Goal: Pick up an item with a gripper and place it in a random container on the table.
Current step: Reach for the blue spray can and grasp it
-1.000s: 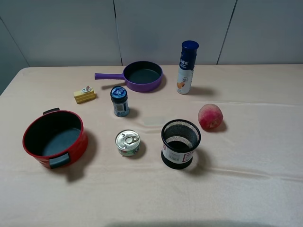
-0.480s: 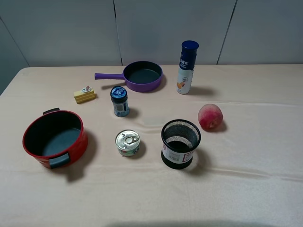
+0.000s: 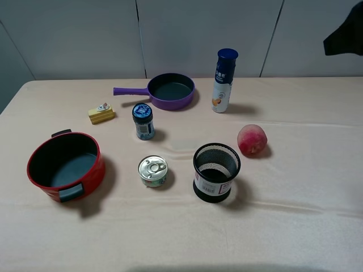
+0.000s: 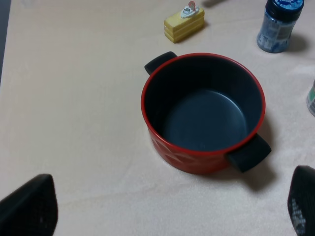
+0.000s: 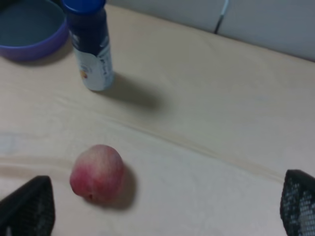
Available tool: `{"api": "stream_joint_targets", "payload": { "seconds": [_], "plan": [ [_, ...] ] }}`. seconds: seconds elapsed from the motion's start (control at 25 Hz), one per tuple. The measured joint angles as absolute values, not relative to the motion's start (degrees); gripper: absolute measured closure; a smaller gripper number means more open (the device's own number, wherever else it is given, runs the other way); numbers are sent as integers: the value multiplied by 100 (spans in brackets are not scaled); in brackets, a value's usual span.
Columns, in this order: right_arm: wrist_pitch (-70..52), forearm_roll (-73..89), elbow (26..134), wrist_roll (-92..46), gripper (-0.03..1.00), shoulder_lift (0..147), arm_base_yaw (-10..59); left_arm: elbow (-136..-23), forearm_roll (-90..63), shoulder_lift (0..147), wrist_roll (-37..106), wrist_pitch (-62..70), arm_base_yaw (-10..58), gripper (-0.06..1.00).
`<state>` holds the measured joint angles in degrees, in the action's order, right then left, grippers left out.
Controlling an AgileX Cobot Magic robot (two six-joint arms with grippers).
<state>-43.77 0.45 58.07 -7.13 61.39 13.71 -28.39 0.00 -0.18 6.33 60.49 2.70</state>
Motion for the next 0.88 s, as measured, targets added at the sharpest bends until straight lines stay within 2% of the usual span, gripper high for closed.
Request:
{"api": "stream_joint_targets", "payload": {
  "seconds": [0.36, 0.88],
  "plan": [
    [-4058, 0, 6491, -930, 27, 7290, 1798, -2839, 0, -18, 633, 6049, 270, 0],
    [-3672, 52, 7262, -1147, 27, 8547, 1833, -2839, 0, -18, 633, 6049, 270, 0]
  ]
}}
